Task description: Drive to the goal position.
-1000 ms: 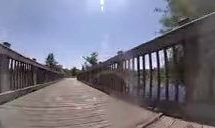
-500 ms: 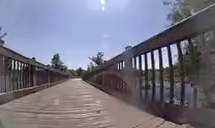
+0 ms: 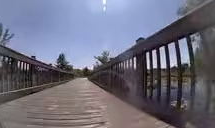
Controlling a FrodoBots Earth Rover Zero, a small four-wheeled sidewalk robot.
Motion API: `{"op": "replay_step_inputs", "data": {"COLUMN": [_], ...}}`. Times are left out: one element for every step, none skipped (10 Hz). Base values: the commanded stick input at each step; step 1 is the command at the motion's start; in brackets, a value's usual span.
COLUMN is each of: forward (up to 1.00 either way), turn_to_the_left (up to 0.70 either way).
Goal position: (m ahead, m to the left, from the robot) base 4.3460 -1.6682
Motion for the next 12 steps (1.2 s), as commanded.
{"op": "replay_step_inputs", "data": {"forward": [0.7, 0.7, 0.7, 0.7, 0.7, 0.7, 0.7, 0.7, 0.7, 0.7, 0.7, 0.7], "turn_to_the_left": [0.14, 0.14, 0.14, 0.12, 0.0, 0.0, 0.0, 0.02, 0.1, 0.14, 0.14, 0.14]}}
